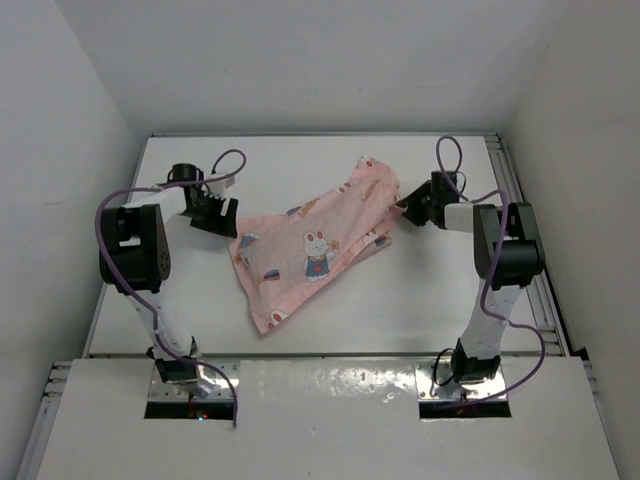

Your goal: Put the pillow into the pillowcase

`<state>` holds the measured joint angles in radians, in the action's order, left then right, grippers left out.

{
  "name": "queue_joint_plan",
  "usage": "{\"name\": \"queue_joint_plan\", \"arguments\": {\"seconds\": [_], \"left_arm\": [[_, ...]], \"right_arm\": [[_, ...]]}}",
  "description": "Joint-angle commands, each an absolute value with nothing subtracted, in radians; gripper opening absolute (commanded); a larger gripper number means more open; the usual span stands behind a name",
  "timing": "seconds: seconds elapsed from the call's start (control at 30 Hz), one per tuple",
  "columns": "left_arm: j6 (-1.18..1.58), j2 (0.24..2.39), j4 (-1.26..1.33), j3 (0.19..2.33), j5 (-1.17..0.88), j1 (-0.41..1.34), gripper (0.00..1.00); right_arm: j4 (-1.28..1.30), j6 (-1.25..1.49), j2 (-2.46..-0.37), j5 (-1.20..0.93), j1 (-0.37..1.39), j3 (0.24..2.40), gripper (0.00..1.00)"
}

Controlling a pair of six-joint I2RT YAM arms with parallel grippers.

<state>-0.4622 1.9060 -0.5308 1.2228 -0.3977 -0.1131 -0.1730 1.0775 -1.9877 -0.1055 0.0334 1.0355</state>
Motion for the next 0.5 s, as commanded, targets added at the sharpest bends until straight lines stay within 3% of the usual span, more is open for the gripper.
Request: {"name": "queue_joint_plan", "arguments": {"seconds": [0.0, 0.07, 0.13, 0.27, 0.3, 0.47], "left_arm": [[-0.393, 1.977, -0.509, 1.259, -0.465, -0.123, 0.72], [-0.387, 1.983, -0.512, 1.259, -0.477, -0.121, 0.69], [-0.387, 1.987, -0.502, 1.246, -0.474, -0.117, 0.55], [-0.399, 2.0, -0.514, 1.246, -0.489, -0.109, 0.14], [-0.397, 2.002, -0.514, 1.246, -0.497, -0.109, 0.0], [-0.414, 2.002, -0.502, 1.25, -0.479, -0.11, 0.0]], "right_arm": [[-0.159, 1.155, -2.033, -0.089, 0.049, 0.968, 0.4], [-0.186, 1.19, -2.034, -0.083, 0.045, 0.939, 0.33], [-0.199, 1.221, -2.04, -0.08, 0.041, 0.924, 0.24], [-0.232, 1.253, -2.046, -0.075, 0.04, 0.902, 0.0], [-0.239, 1.259, -2.042, -0.074, 0.037, 0.894, 0.0], [-0.411, 1.301, -1.947, -0.039, 0.014, 0.737, 0.0]]}}
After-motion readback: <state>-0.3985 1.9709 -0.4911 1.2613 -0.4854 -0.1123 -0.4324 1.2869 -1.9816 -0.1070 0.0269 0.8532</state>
